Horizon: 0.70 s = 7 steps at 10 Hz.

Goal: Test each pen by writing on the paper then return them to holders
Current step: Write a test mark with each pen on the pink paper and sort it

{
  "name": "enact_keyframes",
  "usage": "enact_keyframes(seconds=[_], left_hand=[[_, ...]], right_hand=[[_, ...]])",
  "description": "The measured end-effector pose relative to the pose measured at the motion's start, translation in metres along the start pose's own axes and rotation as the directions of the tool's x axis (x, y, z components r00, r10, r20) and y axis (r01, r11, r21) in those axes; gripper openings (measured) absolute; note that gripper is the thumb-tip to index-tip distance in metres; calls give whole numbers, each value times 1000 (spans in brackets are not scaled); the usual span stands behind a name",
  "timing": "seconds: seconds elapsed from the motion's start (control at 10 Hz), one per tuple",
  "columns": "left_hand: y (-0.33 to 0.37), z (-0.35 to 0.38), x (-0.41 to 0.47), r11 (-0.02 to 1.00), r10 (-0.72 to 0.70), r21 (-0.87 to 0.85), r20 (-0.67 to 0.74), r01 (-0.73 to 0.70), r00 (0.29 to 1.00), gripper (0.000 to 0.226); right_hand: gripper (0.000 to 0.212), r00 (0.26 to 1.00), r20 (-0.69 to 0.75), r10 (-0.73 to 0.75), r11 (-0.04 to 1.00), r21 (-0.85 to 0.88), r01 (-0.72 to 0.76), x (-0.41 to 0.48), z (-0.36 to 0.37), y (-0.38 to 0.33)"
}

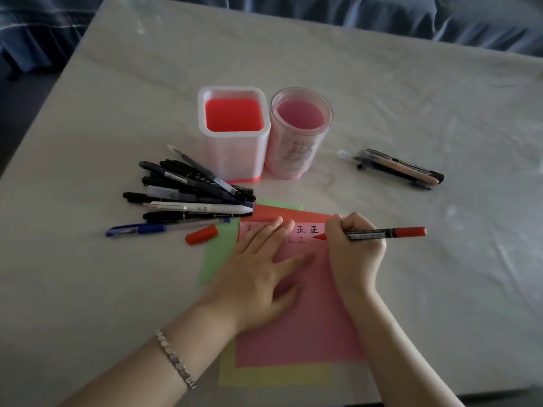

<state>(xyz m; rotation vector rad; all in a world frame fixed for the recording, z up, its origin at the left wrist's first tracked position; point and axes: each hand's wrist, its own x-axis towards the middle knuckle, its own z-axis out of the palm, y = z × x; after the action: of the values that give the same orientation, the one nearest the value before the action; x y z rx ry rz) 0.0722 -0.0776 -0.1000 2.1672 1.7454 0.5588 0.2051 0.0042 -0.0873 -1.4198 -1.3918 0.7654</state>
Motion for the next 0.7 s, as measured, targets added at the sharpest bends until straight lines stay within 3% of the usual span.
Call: enact_keyframes(seconds=[0.7], left_hand=[[2,-1,0,1000,-11,4,11,11,1000,42]], right_hand=[[34,998,29,-47,999,-21,48,0,1,4]])
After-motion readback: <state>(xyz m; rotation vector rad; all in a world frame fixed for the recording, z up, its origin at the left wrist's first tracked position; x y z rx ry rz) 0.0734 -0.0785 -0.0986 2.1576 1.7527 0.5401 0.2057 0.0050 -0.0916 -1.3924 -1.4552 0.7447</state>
